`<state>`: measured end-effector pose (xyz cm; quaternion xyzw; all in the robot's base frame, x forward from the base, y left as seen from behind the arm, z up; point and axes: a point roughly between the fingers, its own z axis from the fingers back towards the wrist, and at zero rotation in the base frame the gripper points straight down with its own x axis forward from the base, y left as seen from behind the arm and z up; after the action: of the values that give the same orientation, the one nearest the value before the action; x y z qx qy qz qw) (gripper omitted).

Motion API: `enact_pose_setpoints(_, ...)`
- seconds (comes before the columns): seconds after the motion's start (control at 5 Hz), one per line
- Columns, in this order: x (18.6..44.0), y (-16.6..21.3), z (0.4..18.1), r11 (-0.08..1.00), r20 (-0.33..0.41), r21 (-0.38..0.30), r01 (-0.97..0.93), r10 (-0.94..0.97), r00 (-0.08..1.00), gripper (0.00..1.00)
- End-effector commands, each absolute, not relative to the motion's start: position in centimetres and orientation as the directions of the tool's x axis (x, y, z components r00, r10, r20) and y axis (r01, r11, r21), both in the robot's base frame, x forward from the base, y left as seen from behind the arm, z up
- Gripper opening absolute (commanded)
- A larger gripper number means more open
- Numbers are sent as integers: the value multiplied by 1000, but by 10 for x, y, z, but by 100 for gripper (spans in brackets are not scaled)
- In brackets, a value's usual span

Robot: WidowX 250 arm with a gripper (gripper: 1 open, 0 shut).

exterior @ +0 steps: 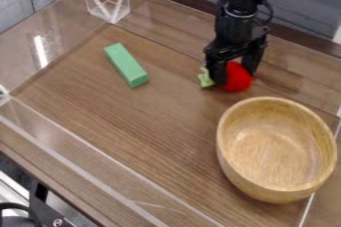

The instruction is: Move the red object to the left side of the table

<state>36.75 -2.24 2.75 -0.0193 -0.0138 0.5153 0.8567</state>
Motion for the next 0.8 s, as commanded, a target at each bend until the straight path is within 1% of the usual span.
enact_pose_setpoints(0.0,370,-22,18,430,25,-57,-901,903,429,100)
enact_pose_setpoints(0.2,370,-23,13,408,35,-51,-911,913,407,100)
enact_pose_setpoints(0.4,369,-15,33,406,9,-73,-911,914,406,0)
enact_pose_setpoints(0.6,369,-9,60,433,-24,-108,-895,899,438,0)
